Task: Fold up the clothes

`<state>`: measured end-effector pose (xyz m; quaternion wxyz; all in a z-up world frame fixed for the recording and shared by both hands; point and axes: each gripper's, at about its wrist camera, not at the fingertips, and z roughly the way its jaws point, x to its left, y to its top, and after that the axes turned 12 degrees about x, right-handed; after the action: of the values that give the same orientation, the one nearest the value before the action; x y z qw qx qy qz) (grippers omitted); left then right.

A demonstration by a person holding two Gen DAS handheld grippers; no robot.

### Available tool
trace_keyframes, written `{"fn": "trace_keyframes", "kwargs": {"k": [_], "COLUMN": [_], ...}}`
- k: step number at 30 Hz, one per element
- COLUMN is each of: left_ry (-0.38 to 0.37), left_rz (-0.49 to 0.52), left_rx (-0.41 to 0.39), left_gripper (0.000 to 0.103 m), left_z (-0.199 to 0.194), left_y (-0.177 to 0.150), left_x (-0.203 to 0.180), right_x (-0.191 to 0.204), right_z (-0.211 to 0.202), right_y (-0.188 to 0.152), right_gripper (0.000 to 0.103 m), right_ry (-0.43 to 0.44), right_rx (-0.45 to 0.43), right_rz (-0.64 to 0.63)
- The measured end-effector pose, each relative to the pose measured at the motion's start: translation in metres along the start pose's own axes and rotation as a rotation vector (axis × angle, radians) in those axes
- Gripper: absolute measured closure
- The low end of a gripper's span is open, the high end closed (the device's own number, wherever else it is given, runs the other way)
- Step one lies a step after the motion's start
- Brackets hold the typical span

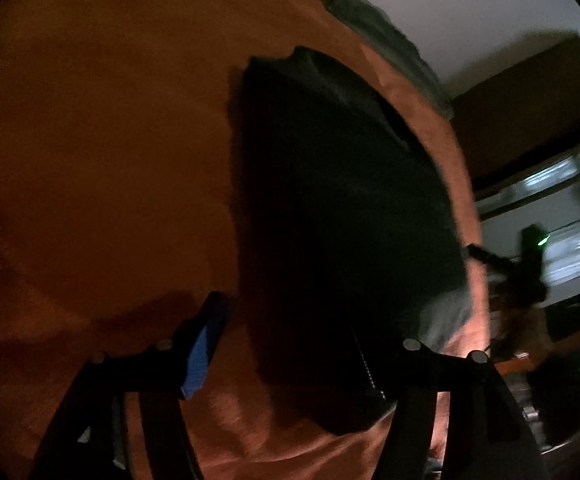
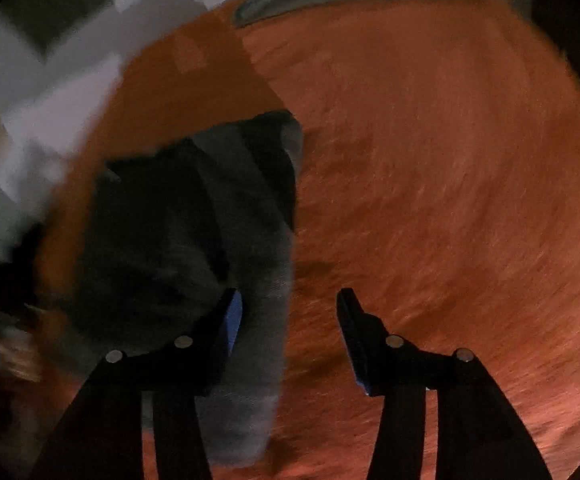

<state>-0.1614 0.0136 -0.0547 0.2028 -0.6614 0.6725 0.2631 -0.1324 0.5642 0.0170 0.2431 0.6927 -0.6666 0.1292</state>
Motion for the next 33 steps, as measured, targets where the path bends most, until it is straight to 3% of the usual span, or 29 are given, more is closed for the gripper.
{"fn": "trace_keyframes", "kwargs": {"k": [3, 8, 12, 14, 17, 20, 22, 28, 29, 30, 32, 33], "left_ry": [-0.066, -0.124, -0.131, -0.15, -0.194, -0.21, -0.232, -0.42, -0.429, -0.409, -0.35, -0.353], "left_rz": [-0.02, -0.044, -0.014, -0.031, -0.06, -0.076, -0.104, -0.223, -0.234, -0.236, -0.236, -0.24], "left_rx": [0.01, 0.03, 0.029, 0.028, 0.017, 0.017, 0.007, -0.002, 0.001, 0.006, 0.016, 0.007], "left_gripper": [0.036, 0.035, 0.034, 0.031, 0.029, 0.029, 0.029, 0.029, 0.036, 0.057, 0.084, 0.086], "left_z": [0.007, 0.028, 0.039, 0.041, 0.043, 0.044, 0.046, 0.049, 0.051, 0.052, 0.054, 0.051], "left_y": [0.019, 0.043, 0.054, 0.057, 0.063, 0.066, 0.066, 0.061, 0.062, 0.061, 0.06, 0.059], "left_x": [0.009, 0.02, 0.015, 0.016, 0.017, 0.016, 0.016, 0.025, 0.027, 0.027, 0.028, 0.028], "right_x": [-0.018, -0.026, -0.027, -0.023, -0.01, -0.003, 0.002, 0.015, 0.017, 0.019, 0.023, 0.022], "right_z": [-0.003, 0.023, 0.037, 0.042, 0.05, 0.057, 0.061, 0.073, 0.075, 0.077, 0.081, 0.081], "right_y": [0.01, 0.032, 0.035, 0.039, 0.044, 0.047, 0.049, 0.053, 0.054, 0.055, 0.057, 0.055], "right_gripper": [0.04, 0.039, 0.038, 0.03, 0.029, 0.025, 0.016, 0.015, 0.016, 0.02, 0.033, 0.039], "right_ry": [0.155, 0.177, 0.25, 0.296, 0.366, 0.376, 0.376, 0.377, 0.377, 0.377, 0.377, 0.39], "right_rx": [0.013, 0.082, 0.116, 0.12, 0.15, 0.168, 0.179, 0.21, 0.215, 0.221, 0.231, 0.222], "right_rz": [0.022, -0.019, -0.014, -0.018, -0.03, -0.022, -0.015, 0.008, 0.012, 0.015, 0.023, 0.043]}}
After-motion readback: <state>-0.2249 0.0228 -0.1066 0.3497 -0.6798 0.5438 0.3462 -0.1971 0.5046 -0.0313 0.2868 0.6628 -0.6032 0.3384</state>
